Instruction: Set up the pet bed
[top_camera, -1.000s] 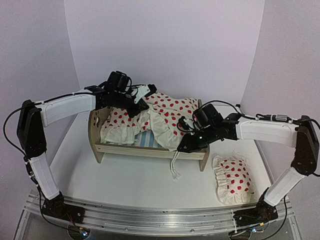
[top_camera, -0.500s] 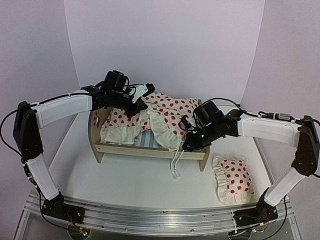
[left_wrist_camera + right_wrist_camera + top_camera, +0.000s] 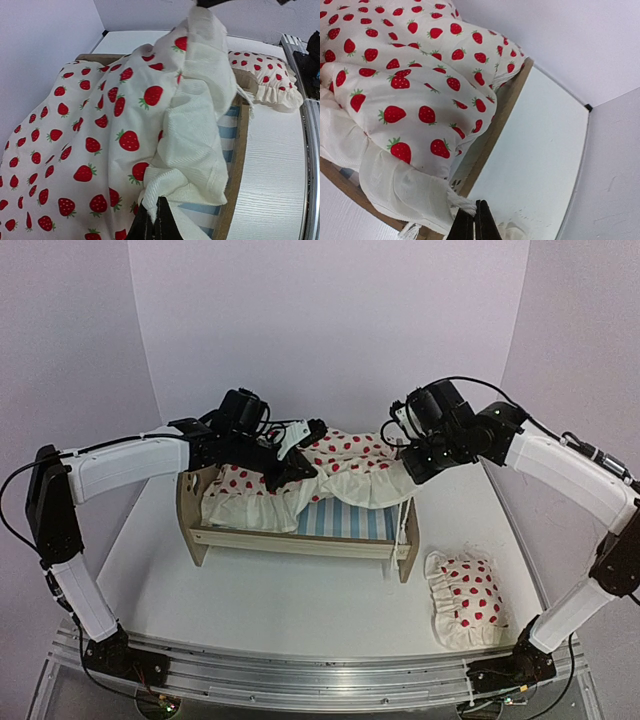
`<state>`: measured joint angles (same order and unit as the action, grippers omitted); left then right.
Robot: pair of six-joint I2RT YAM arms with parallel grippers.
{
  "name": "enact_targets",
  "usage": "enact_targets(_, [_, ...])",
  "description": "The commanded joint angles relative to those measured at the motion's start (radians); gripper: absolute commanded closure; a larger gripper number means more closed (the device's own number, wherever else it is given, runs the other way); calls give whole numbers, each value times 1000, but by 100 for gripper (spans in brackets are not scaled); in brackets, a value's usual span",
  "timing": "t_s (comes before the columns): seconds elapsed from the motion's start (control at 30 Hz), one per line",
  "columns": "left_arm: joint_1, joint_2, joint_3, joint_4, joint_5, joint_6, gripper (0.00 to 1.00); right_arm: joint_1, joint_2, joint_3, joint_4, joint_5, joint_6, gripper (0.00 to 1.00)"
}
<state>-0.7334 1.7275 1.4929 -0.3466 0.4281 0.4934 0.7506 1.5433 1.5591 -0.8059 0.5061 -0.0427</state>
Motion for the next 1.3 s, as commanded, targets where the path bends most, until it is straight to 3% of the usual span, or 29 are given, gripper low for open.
enact_targets(0.0, [5, -17, 9, 49, 33, -32, 100, -4, 17, 84, -25, 125, -121, 100])
enact_targets(0.23, [5, -16, 12, 44, 3, -26, 100, -4, -8, 82, -27, 69, -146, 100])
enact_targets(0.6, [4, -11, 13, 43, -13, -16, 100, -4, -61, -70, -104, -29, -17, 100])
enact_targets(0.83, [5, -5, 5, 47, 1, -17, 100, -4, -2, -183, -106, -118, 67, 98])
enact_targets(0.93, [4, -7, 12, 33, 21, -18, 100, -6, 31, -187, -106, -125, 124, 91])
enact_targets(1.0, [4, -13, 21, 14, 38, -18, 100, -24, 24, -190, -107, -128, 164, 80])
enact_targets(1.27, [5, -40, 11, -11, 62, -60, 100, -87, -172, -217, -108, -309, 394, 45])
